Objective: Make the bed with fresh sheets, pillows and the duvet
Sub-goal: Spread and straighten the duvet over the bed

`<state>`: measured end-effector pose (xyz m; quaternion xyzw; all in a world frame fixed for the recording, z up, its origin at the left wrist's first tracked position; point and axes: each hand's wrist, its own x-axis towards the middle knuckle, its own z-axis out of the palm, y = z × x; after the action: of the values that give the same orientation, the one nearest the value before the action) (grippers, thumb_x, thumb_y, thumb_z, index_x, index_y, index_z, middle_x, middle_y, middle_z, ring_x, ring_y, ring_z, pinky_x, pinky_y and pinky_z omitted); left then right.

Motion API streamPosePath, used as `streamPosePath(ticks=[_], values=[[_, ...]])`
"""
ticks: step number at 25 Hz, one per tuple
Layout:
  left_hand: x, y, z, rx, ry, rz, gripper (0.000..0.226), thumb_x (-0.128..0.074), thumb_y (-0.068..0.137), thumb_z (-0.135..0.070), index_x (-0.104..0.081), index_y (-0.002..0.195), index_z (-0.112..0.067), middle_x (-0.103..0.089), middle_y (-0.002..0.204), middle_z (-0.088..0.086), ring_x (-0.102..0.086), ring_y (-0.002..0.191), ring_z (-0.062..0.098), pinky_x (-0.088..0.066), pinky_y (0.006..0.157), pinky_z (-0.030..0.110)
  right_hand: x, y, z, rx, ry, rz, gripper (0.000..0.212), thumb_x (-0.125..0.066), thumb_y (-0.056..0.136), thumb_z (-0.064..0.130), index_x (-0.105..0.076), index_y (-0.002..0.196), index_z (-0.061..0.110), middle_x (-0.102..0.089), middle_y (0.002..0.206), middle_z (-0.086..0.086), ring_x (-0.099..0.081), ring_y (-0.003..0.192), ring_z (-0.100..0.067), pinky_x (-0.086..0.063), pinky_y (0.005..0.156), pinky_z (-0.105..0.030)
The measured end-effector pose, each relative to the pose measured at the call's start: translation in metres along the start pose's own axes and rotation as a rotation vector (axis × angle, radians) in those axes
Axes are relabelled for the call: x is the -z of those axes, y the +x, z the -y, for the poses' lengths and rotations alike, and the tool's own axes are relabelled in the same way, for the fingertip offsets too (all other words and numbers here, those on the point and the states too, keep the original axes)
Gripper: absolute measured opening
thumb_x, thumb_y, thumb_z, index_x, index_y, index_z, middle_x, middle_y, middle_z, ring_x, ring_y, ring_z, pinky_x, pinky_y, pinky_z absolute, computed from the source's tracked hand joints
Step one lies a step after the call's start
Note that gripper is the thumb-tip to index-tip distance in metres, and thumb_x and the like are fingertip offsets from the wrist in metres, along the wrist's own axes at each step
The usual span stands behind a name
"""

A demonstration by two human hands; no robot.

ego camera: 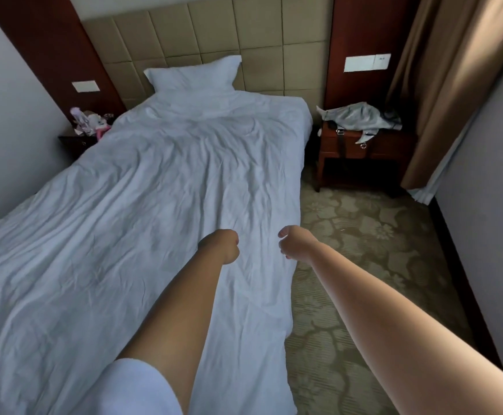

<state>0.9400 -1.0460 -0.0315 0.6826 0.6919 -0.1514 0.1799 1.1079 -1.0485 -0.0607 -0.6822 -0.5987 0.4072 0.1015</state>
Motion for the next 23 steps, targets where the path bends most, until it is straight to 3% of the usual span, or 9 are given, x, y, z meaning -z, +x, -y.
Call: streamPosePath(ticks=[3,5,7,9,11,14,18,21,23], values=[[-0.012,0.023,0.008,0.043,0.028,0.068,0.041,-0.037,0.095,-0.007,-0.051,0.132,-0.017,-0.050,0.133,0.005,-0.053,0.118,0.024,-0.044,0.089,0.029,-0.014,0.014,-0.004,-0.011,-0.026,0.088,0.044,-0.037,0.095,0.006,-0.045,0.138,0.008,-0.051,0.135,-0.014,-0.052,0.122,-0.028,-0.043,0.103,-0.037],[-0.026,0.038,0.017,0.067,0.006,0.144,0.034,-0.038,0.095,-0.007,-0.053,0.122,-0.020,-0.053,0.116,0.001,-0.053,0.117,0.023,-0.043,0.089,0.029,-0.028,0.026,-0.004,-0.028,-0.049,0.147,0.043,-0.037,0.094,0.006,-0.046,0.137,0.008,-0.052,0.134,-0.015,-0.052,0.121,-0.028,-0.043,0.103,-0.036],[-0.038,0.049,0.033,0.072,-0.002,0.169,0.024,-0.039,0.094,-0.007,-0.049,0.107,-0.025,-0.046,0.096,-0.003,-0.053,0.103,0.019,-0.041,0.081,0.026,-0.040,0.038,0.006,-0.031,-0.060,0.159,0.041,-0.036,0.094,0.006,-0.049,0.133,0.006,-0.054,0.131,-0.015,-0.055,0.117,-0.029,-0.044,0.101,-0.035],[-0.045,0.055,0.065,0.088,-0.011,0.172,0.030,-0.040,0.093,-0.008,-0.055,0.112,-0.024,-0.045,0.090,-0.005,-0.051,0.095,0.019,-0.040,0.078,0.026,-0.060,0.047,0.024,-0.029,-0.078,0.139,0.040,-0.036,0.094,0.007,-0.050,0.131,0.007,-0.054,0.130,-0.012,-0.055,0.116,-0.028,-0.045,0.099,-0.033],[-0.057,0.057,0.107,0.127,-0.025,0.194,0.039,-0.039,0.092,-0.006,-0.055,0.126,-0.018,-0.052,0.103,-0.001,-0.050,0.095,0.020,-0.041,0.081,0.027,-0.095,0.053,0.045,-0.006,-0.119,0.163,0.039,-0.036,0.093,0.007,-0.052,0.128,0.006,-0.055,0.128,-0.011,-0.055,0.114,-0.027,-0.044,0.096,-0.031],[-0.080,0.061,0.186,0.164,0.009,0.232,0.042,-0.039,0.093,-0.007,-0.052,0.132,-0.016,-0.051,0.131,0.004,-0.054,0.113,0.024,-0.042,0.088,0.029,-0.170,0.066,0.084,0.009,-0.157,0.273,0.038,-0.036,0.093,0.005,-0.052,0.128,0.004,-0.056,0.127,-0.014,-0.055,0.115,-0.029,-0.044,0.098,-0.032],[-0.122,0.076,0.301,0.125,0.020,0.308,0.044,-0.038,0.095,-0.008,-0.047,0.137,-0.015,-0.045,0.140,0.007,-0.049,0.123,0.026,-0.042,0.095,0.032,-0.277,0.087,0.130,-0.034,-0.202,0.261,0.040,-0.037,0.095,0.008,-0.049,0.133,0.007,-0.049,0.137,-0.013,-0.048,0.124,-0.028,-0.039,0.101,-0.030],[-0.172,0.091,0.387,0.011,-0.012,0.353,0.053,-0.039,0.097,-0.015,-0.027,0.148,-0.021,-0.026,0.153,0.007,-0.032,0.137,0.026,-0.035,0.108,0.038,-0.370,0.100,0.156,-0.102,-0.170,0.192,0.048,-0.041,0.096,0.019,-0.036,0.144,0.017,-0.040,0.145,-0.010,-0.042,0.130,-0.027,-0.037,0.104,-0.032],[-0.209,0.098,0.433,0.013,0.037,0.243,0.059,-0.043,0.098,-0.028,-0.018,0.151,-0.025,-0.009,0.159,0.006,-0.016,0.144,0.027,-0.024,0.113,0.044,-0.420,0.110,0.163,-0.069,-0.213,0.085,0.058,-0.044,0.097,0.027,-0.022,0.150,0.020,-0.021,0.155,-0.012,-0.031,0.138,-0.029,-0.031,0.108,-0.035]])
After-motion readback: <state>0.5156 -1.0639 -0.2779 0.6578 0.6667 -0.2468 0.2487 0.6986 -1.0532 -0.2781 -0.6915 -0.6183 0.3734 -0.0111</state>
